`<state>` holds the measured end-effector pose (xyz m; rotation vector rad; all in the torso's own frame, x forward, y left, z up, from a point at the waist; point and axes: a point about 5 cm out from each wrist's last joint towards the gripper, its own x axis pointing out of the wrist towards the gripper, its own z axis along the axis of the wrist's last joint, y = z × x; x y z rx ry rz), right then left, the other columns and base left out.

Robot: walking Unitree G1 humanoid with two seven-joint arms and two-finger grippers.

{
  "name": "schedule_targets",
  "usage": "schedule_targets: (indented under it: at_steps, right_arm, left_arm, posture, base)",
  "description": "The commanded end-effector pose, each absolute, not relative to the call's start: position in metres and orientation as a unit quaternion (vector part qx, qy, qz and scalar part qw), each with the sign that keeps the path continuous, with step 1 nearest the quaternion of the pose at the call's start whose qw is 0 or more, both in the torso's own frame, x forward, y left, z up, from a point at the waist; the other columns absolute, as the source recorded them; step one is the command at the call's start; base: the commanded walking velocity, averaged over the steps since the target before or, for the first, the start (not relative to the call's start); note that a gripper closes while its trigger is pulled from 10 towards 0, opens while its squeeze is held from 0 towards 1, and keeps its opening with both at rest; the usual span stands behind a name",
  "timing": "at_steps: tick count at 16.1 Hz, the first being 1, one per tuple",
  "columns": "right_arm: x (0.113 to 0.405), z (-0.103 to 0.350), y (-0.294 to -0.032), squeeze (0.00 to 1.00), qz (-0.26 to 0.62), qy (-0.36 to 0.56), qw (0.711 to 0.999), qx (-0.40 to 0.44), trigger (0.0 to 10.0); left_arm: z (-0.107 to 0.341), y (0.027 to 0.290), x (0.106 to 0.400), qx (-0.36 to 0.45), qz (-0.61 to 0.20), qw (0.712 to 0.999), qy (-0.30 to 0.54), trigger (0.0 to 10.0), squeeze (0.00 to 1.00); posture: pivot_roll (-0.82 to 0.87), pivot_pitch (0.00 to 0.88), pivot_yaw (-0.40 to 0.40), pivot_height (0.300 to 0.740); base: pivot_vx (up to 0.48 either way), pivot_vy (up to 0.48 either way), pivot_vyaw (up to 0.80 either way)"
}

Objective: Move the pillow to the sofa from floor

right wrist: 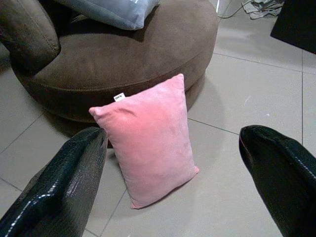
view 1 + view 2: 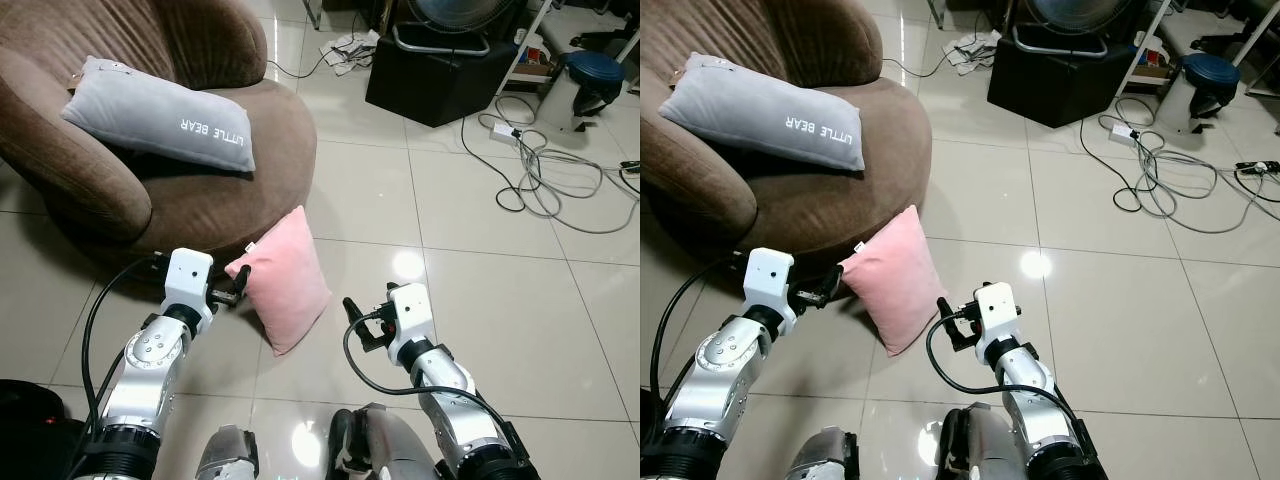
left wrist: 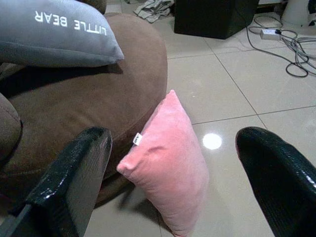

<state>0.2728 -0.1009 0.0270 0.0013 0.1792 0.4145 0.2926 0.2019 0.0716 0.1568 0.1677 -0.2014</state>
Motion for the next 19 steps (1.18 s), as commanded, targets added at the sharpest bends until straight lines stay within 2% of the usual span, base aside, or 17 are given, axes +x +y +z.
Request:
schedule_targets:
  at_steps: [1, 4, 12, 13, 14, 15, 19]
  right_arm:
    - [0.271, 0.024, -0.102, 0.16, 0.209, 0.093, 0.973, -0.008, 10.0]
    - [0.269, 0.026, -0.1, 0.17, 0.216, 0.082, 0.973, -0.008, 10.0]
    - [0.267, 0.025, -0.102, 0.18, 0.211, 0.082, 0.974, -0.009, 10.0]
    - [0.266, 0.024, -0.103, 0.18, 0.209, 0.083, 0.974, -0.009, 10.0]
    - [0.265, 0.023, -0.104, 0.18, 0.208, 0.085, 0.974, -0.01, 10.0]
    - [0.265, 0.023, -0.104, 0.18, 0.209, 0.085, 0.974, -0.009, 10.0]
    - [0.265, 0.023, -0.104, 0.18, 0.21, 0.084, 0.974, -0.009, 10.0]
  left_arm:
    - [0.067, 0.202, 0.289, 0.07, -0.101, 0.988, 0.091, 10.0, 1.0]
    - [0.066, 0.201, 0.288, 0.068, -0.103, 0.988, 0.095, 10.0, 1.0]
    - [0.07, 0.191, 0.29, 0.05, -0.135, 0.986, 0.087, 10.0, 1.0]
    - [0.068, 0.186, 0.289, 0.066, -0.15, 0.982, 0.094, 10.0, 1.0]
    - [0.066, 0.184, 0.289, 0.07, -0.157, 0.98, 0.097, 10.0, 0.72]
    - [0.066, 0.182, 0.289, 0.078, -0.164, 0.979, 0.095, 10.0, 0.0]
    - [0.065, 0.182, 0.289, 0.071, -0.166, 0.978, 0.102, 10.0, 0.0]
  posture:
    - [0.06, 0.179, -0.075, 0.669]
    - [0.05, 0.189, -0.072, 0.669]
    - [0.03, 0.19, -0.061, 0.669]
    - [0.03, 0.189, -0.059, 0.669]
    - [0.02, 0.19, -0.059, 0.669]
    - [0.02, 0.19, -0.06, 0.669]
    - [0.02, 0.187, -0.059, 0.669]
  base:
    - [0.458, 0.0, 0.0]
    - [0.451, 0.0, 0.0]
    - [0.298, 0.375, 0.0]
    - [0.0, 0.48, 0.0]
    - [0.0, 0.0, 0.0]
    - [0.0, 0.0, 0.0]
    - [0.0, 0.112, 0.0]
